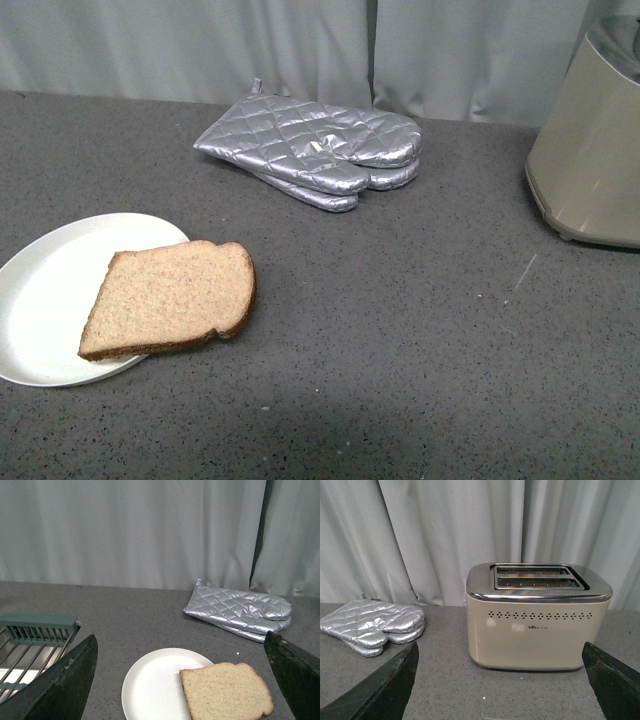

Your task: Put bread into toaster

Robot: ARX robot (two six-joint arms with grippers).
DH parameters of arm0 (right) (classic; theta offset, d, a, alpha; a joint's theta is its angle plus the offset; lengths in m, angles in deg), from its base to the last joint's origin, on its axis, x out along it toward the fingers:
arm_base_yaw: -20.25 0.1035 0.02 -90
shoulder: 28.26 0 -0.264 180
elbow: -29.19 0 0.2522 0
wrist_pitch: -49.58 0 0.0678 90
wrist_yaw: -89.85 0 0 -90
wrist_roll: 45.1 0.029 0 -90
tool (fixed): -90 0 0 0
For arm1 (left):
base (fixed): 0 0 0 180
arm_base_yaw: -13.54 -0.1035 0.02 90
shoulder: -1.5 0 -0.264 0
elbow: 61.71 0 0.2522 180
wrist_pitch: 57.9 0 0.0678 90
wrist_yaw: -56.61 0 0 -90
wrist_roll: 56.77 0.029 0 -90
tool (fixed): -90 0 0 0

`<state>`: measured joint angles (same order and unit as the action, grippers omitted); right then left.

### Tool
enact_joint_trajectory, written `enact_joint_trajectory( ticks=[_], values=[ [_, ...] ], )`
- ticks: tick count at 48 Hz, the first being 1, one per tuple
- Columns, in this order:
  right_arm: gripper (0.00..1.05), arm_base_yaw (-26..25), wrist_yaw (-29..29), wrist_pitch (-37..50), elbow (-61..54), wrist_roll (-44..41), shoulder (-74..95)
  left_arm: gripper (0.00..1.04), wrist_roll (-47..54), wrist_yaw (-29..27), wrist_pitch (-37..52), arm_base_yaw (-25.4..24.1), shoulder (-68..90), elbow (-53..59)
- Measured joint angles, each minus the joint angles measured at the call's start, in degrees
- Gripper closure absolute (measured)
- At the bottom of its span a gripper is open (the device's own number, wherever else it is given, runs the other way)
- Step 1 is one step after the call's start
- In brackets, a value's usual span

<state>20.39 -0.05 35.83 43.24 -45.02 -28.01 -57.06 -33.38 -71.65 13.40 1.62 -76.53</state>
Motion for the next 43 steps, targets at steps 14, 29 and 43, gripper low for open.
enact_joint_trajectory(
  ticks=[14, 29, 43],
  values=[
    [0.09, 0.0, 0.0, 0.0, 0.0, 0.0, 0.0, 0.07, 0.02, 0.0, 0.0, 0.0, 0.0, 0.0],
    [0.09, 0.0, 0.0, 0.0, 0.0, 0.0, 0.0, 0.07, -0.37, 0.35, -0.09, -0.02, 0.09, -0.02],
    [0.09, 0.0, -0.02, 0.0, 0.0, 0.0, 0.0, 0.07, -44.5, 21.22, 12.85, -6.6, 40.76, -8.35]
  ],
)
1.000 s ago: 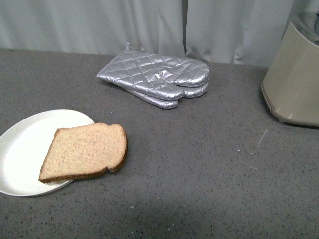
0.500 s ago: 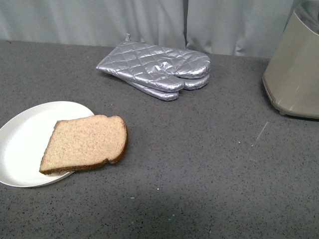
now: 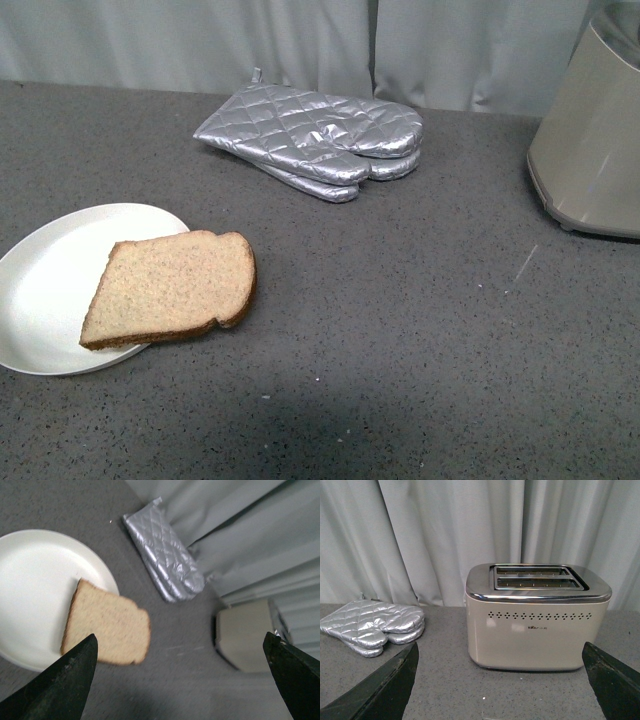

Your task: Put bread into toaster

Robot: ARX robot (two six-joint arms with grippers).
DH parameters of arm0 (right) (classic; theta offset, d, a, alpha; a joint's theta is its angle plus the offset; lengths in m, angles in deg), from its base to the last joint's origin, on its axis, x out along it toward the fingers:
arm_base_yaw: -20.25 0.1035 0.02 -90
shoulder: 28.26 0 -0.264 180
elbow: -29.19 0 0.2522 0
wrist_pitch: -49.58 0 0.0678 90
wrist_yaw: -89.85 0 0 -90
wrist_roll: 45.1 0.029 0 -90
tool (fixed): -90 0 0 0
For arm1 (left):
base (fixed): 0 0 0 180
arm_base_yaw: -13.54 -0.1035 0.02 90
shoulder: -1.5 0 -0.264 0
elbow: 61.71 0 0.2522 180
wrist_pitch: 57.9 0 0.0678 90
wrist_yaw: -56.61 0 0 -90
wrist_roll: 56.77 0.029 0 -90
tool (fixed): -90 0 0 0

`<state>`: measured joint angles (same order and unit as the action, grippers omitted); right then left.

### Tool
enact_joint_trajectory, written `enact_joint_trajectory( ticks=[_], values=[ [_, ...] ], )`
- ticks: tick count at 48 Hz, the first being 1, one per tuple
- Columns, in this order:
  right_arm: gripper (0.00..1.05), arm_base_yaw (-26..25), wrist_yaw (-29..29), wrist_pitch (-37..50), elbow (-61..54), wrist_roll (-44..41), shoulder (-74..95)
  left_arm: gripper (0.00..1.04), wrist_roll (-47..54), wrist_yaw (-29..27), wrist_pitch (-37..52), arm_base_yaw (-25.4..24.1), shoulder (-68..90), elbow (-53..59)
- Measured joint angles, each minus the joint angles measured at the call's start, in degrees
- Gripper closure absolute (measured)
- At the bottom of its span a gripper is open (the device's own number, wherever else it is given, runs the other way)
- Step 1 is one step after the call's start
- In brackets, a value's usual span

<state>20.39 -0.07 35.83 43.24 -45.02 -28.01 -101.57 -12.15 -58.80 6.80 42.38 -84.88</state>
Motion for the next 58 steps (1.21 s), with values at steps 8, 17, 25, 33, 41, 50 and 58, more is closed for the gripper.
enact_joint_trajectory(
  ticks=[8, 17, 25, 33, 41, 50, 58],
  values=[
    [0.09, 0.0, 0.0, 0.0, 0.0, 0.0, 0.0, 0.07, -1.27, 4.48, 20.11, -6.23, 30.86, -9.94],
    [0.09, 0.0, 0.0, 0.0, 0.0, 0.0, 0.0, 0.07, 6.25, 7.06, 20.76, -12.96, 55.04, -22.18],
    [0.09, 0.0, 0.0, 0.0, 0.0, 0.0, 0.0, 0.07, 13.88, 6.05, 16.5, -17.31, 66.18, -32.26],
    [0.09, 0.0, 0.0, 0.0, 0.0, 0.0, 0.0, 0.07, 20.52, 5.29, 12.26, -19.89, 71.45, -37.44],
    [0.09, 0.0, 0.0, 0.0, 0.0, 0.0, 0.0, 0.07, 26.38, 3.13, 8.02, -21.73, 75.03, -40.39],
    [0.09, 0.0, 0.0, 0.0, 0.0, 0.0, 0.0, 0.07, 34.8, 2.75, 1.73, -20.2, 76.96, -40.85],
    [0.09, 0.0, 0.0, 0.0, 0.0, 0.0, 0.0, 0.07, 38.23, 3.21, 0.2, -18.38, 77.05, -40.89]
  ],
)
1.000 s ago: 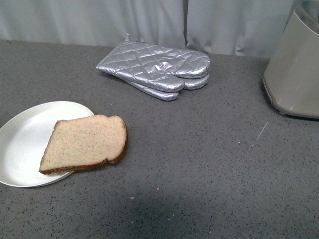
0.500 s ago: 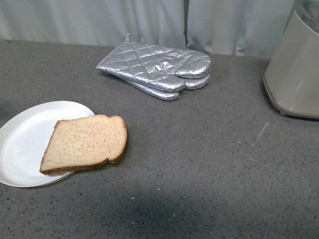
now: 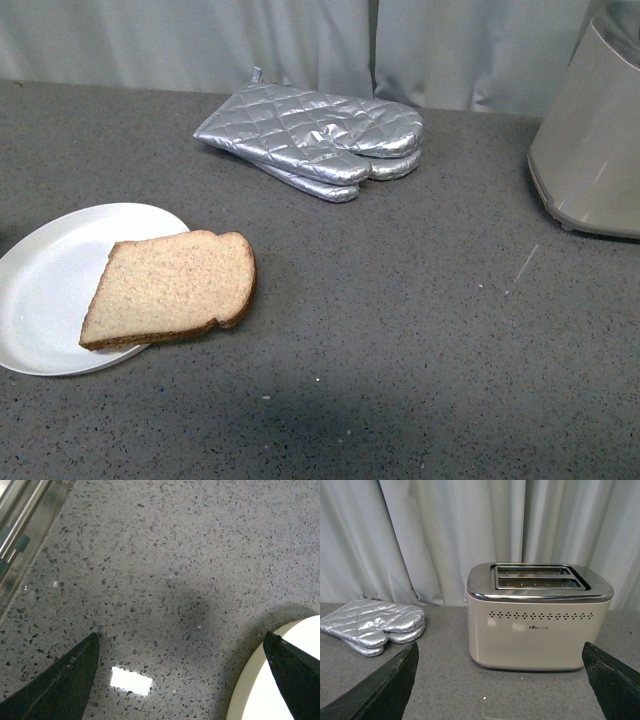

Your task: Put bread into toaster

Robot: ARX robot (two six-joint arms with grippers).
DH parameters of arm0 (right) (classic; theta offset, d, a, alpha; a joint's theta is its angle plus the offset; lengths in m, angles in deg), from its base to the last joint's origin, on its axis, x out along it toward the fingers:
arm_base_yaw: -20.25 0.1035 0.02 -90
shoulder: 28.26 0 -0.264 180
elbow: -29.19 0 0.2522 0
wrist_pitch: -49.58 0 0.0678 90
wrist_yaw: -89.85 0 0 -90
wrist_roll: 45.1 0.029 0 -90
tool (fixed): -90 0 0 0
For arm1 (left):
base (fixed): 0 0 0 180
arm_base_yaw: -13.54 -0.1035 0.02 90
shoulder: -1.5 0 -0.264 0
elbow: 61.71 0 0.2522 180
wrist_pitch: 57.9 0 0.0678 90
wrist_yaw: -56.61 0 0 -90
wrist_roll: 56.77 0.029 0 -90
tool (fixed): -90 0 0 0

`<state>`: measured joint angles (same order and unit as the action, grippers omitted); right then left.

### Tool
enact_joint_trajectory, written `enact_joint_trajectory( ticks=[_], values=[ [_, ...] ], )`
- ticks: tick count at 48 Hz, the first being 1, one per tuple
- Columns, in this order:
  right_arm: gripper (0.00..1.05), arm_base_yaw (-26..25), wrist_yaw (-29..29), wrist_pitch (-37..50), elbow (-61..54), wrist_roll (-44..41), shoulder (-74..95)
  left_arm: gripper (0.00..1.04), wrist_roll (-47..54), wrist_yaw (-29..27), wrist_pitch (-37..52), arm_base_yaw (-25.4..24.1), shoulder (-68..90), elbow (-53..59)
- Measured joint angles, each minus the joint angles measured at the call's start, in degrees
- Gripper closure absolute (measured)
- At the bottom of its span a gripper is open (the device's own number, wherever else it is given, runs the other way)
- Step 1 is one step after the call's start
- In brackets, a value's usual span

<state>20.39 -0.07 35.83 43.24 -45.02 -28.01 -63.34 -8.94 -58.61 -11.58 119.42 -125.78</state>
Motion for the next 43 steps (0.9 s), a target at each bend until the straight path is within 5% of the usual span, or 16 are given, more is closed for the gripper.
enact_joint_trajectory(
  ticks=[21, 43],
  values=[
    [0.09, 0.0, 0.0, 0.0, 0.0, 0.0, 0.0, 0.07, 4.11, 5.9, -1.95, 7.48, -2.8, 4.79],
    [0.09, 0.0, 0.0, 0.0, 0.0, 0.0, 0.0, 0.77, 4.55, 5.81, -3.52, 10.84, -4.0, 8.81]
  ],
)
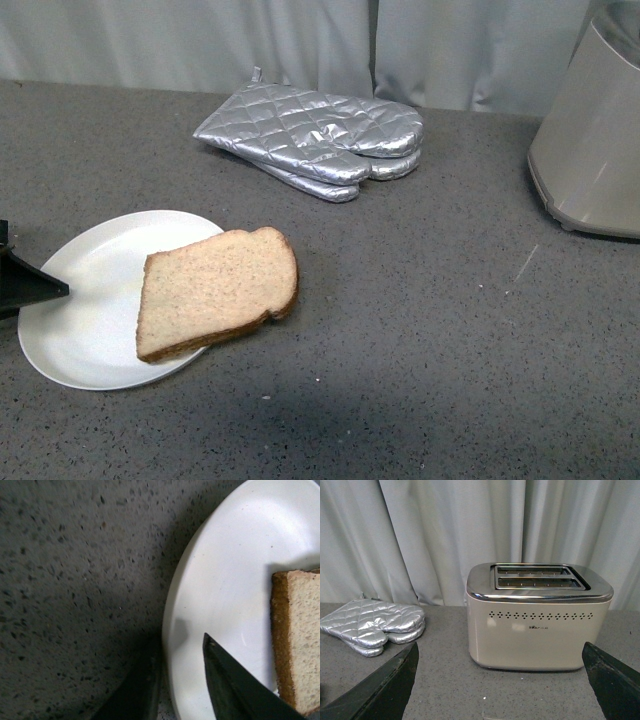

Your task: Put bread into toaster

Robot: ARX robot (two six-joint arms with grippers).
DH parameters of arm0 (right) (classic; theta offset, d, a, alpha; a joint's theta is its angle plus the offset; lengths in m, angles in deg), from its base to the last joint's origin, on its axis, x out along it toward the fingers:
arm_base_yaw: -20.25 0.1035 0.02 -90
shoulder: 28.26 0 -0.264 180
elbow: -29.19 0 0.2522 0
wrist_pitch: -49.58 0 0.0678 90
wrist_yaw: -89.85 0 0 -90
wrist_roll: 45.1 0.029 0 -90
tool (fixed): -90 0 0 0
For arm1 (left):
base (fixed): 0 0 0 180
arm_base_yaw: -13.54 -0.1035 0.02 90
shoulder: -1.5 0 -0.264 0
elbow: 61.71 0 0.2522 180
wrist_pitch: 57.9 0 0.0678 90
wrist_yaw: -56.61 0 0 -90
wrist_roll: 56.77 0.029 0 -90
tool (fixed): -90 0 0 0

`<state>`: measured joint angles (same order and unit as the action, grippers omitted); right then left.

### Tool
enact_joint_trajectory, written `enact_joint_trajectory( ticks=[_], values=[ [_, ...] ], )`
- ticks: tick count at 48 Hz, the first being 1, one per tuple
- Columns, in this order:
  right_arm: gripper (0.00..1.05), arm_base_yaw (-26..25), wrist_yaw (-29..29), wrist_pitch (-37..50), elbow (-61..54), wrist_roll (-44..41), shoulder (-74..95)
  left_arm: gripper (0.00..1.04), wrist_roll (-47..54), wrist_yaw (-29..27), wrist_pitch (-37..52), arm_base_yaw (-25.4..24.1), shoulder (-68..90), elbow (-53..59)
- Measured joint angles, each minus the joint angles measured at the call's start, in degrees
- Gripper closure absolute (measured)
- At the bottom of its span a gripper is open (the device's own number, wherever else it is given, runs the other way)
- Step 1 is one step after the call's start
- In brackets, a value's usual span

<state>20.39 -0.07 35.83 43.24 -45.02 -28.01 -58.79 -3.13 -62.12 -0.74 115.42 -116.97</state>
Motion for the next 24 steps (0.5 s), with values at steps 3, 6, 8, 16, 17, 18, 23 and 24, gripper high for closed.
enact_joint_trajectory(
  ticks=[3, 6, 8, 16, 17, 18, 23, 24],
  values=[
    [0.09, 0.0, 0.0, 0.0, 0.0, 0.0, 0.0, 0.85, -0.7, -0.02, 0.39, 0.33, -0.28, 0.83],
    [0.09, 0.0, 0.0, 0.0, 0.0, 0.0, 0.0, 0.98, -1.64, -0.13, 1.03, 0.87, -1.16, 1.97],
    [0.09, 0.0, 0.0, 0.0, 0.0, 0.0, 0.0, 1.01, -2.23, -0.31, 1.42, 1.16, -1.84, 2.47],
    [0.09, 0.0, 0.0, 0.0, 0.0, 0.0, 0.0, 1.01, -7.5, -0.11, 4.44, 4.55, -6.58, 5.35],
    [0.09, 0.0, 0.0, 0.0, 0.0, 0.0, 0.0, 1.01, -8.04, -0.07, 4.74, 5.27, -7.19, 5.62],
    [0.09, 0.0, 0.0, 0.0, 0.0, 0.0, 0.0, 1.01, -9.22, 0.02, 5.27, 6.4, -8.04, 6.01],
    [0.09, 0.0, 0.0, 0.0, 0.0, 0.0, 0.0, 1.01, -14.14, -0.61, 7.69, 11.8, -10.03, 6.47],
    [0.09, 0.0, 0.0, 0.0, 0.0, 0.0, 0.0, 1.01, -15.04, -1.11, 8.26, 12.92, -10.1, 6.43]
  ],
)
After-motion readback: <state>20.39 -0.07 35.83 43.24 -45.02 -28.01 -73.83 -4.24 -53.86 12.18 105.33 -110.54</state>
